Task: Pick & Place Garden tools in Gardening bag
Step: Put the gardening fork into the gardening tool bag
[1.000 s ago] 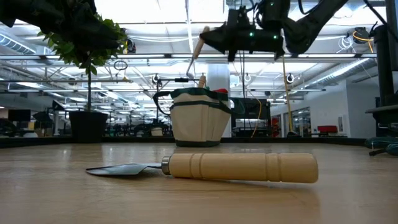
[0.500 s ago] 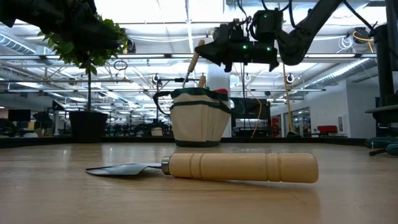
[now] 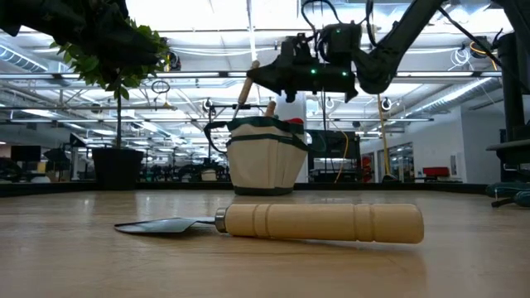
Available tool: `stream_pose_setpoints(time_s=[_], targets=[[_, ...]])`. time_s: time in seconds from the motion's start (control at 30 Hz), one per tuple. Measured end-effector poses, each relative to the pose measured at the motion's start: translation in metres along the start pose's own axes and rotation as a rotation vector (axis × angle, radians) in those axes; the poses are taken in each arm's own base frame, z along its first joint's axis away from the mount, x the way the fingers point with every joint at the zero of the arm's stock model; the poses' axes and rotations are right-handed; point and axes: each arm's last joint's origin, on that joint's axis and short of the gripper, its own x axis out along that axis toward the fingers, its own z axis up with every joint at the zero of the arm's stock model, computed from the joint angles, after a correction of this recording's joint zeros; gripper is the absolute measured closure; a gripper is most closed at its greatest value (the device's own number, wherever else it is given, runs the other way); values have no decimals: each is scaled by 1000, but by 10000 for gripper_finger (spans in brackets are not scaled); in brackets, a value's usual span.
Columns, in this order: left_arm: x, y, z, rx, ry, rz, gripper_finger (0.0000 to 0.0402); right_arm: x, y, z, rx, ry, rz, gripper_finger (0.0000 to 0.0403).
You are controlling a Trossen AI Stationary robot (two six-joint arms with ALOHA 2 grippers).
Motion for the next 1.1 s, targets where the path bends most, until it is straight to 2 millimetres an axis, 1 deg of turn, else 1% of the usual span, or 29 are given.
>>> stream_pose_setpoints(time_s=[0.2,0.3,0.43,0.67,0.77,0.97,1.1], targets=[[0,0,0,-4,0,0,284,0,-4,-9,-12,102,-14,352],[0,0,0,-3,0,0,284,0,-4,-11,-9,123,-15,352],[0,0,0,-3,0,0,284,0,-4,-14,-48,157,-14,352],[0,0,0,-3,0,0,284,-3,-2,-28,-97,298,-5,346],[0,0,0,-3,0,0,284,-2,1,-29,-124,300,2,313],[0,0,0,-2,0,0,284,1,6,-27,-173,281,-88,229],[0,0,0,0,0,0,284,3,11,-27,-225,280,-79,189]])
